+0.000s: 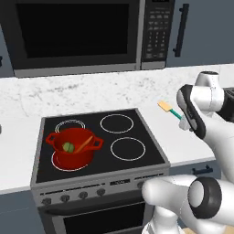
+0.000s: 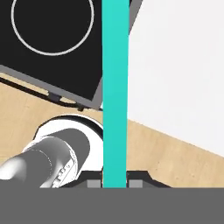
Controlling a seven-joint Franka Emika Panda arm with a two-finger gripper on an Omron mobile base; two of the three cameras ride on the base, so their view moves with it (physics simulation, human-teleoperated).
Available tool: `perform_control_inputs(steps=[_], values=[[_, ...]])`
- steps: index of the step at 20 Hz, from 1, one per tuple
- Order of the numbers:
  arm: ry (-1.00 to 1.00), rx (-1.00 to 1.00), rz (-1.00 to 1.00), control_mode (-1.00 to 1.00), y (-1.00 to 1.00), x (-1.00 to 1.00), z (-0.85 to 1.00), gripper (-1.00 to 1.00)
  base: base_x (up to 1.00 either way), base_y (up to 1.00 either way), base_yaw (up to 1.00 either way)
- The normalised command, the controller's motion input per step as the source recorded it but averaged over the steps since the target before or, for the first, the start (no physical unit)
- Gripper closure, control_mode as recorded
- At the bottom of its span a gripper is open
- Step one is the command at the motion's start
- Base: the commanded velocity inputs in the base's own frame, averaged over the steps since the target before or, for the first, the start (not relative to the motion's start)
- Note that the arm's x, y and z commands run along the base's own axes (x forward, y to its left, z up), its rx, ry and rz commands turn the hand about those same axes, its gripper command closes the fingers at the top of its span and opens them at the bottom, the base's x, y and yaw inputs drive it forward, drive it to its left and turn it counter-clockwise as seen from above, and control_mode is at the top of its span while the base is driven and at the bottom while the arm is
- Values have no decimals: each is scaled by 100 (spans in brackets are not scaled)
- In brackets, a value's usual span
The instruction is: Put the lime and carrot in the pot. Retrieve the spatula and lightly stir the vegetables in the pot.
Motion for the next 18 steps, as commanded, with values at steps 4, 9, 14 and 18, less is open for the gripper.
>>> perform_control_inputs(steps=[4,9,14,18], values=[[0,0,0,100,0,0,0,100,0,99,-1],[0,0,0,100,0,0,0,100,0,87,-2],[0,0,0,100,0,0,0,100,0,49,-2],[0,0,0,100,0,0,0,100,0,4,0]])
